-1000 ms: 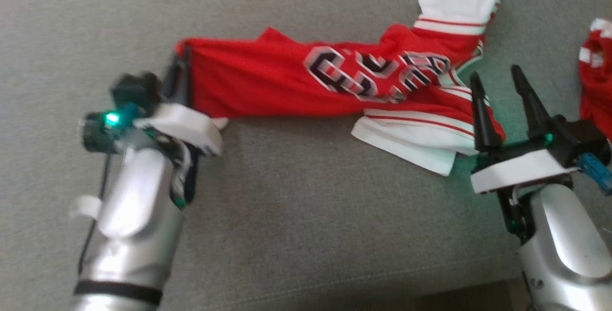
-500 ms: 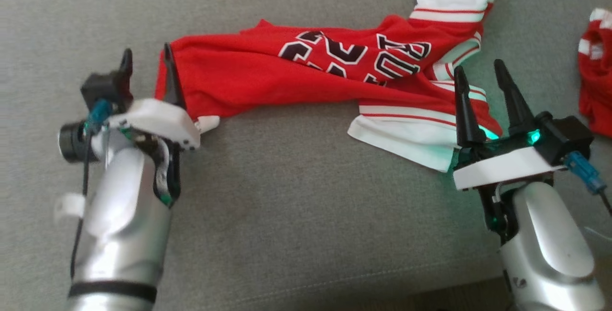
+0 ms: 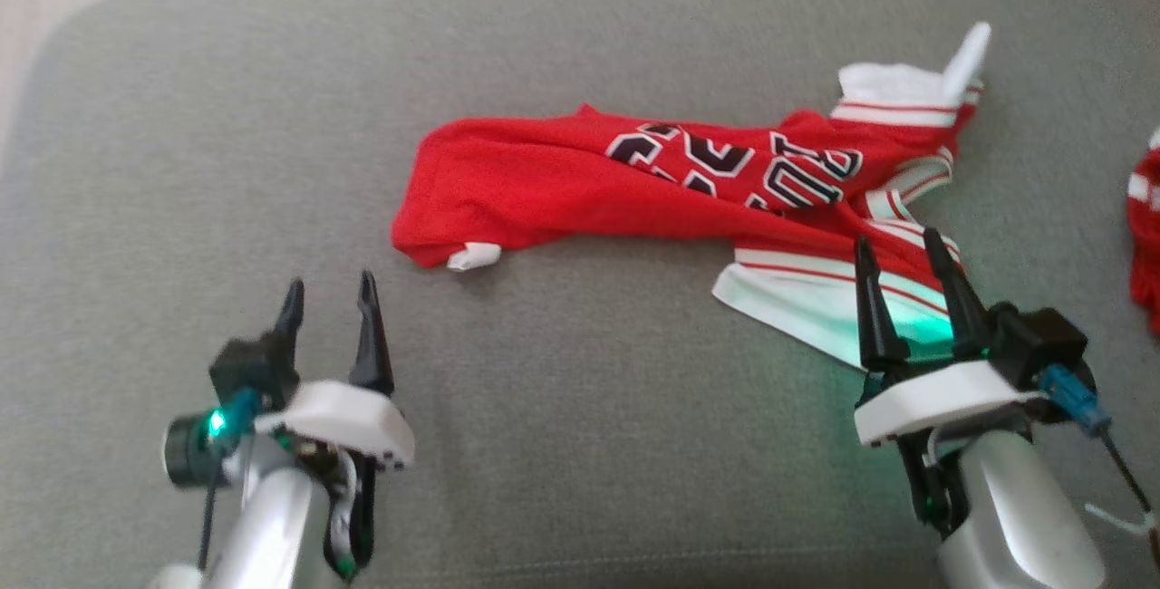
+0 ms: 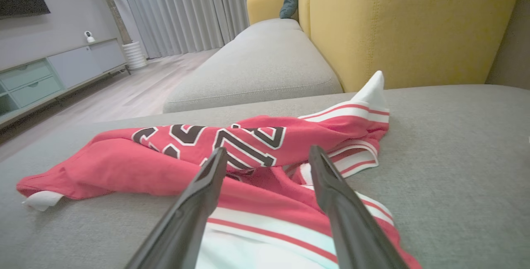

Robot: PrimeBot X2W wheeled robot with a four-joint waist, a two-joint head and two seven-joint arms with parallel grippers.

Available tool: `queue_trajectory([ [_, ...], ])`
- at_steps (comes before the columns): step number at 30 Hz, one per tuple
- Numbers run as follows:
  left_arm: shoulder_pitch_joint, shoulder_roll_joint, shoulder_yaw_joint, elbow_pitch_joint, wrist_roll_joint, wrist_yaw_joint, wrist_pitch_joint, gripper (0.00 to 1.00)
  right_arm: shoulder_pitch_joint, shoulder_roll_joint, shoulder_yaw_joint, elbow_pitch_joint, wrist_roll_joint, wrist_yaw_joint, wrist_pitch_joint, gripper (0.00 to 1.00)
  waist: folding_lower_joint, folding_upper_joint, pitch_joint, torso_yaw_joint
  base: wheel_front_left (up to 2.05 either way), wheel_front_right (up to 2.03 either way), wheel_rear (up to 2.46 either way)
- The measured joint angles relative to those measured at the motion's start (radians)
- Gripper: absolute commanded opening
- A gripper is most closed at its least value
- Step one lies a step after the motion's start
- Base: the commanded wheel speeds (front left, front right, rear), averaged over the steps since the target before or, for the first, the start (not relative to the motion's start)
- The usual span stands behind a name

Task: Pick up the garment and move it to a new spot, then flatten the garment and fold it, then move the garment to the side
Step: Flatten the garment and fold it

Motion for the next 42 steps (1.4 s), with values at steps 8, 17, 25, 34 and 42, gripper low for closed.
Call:
queue_trajectory([
  [8, 0.135, 0.001, -0.026, -0.060, 0.001, 0.000, 0.000, 1.00, 0.064, 0.005, 0.002, 0.040, 0.015, 0.000, 0.000, 1.00, 0.0000, 0.0000, -0.096, 0.043, 0.00, 0.00, 0.00],
  [17, 0.200, 0.003, -0.026, -0.074, 0.001, 0.000, 0.000, 1.00, 0.086, 0.007, 0.002, 0.055, 0.028, 0.000, 0.000, 1.00, 0.0000, 0.0000, -0.133, 0.051, 0.00, 0.00, 0.00],
  [25, 0.163, 0.004, -0.067, -0.069, -0.014, -0.025, 0.000, 1.00, 0.079, 0.008, 0.018, 0.044, 0.031, 0.000, 0.000, 1.00, 0.0000, 0.0000, -0.082, 0.040, 0.00, 0.00, 0.00],
  [34, -0.057, 0.002, -0.070, 0.003, -0.041, -0.074, 0.000, 1.00, -0.001, 0.009, 0.030, -0.003, 0.043, 0.000, 0.000, 1.00, 0.0000, 0.0000, 0.036, -0.011, 0.00, 0.00, 0.00],
  [42, -0.140, -0.001, -0.015, 0.063, -0.059, -0.101, 0.000, 1.00, -0.039, 0.009, 0.044, -0.044, 0.074, 0.000, 0.000, 1.00, 0.0001, 0.0000, 0.122, -0.062, 0.00, 0.00, 0.00],
])
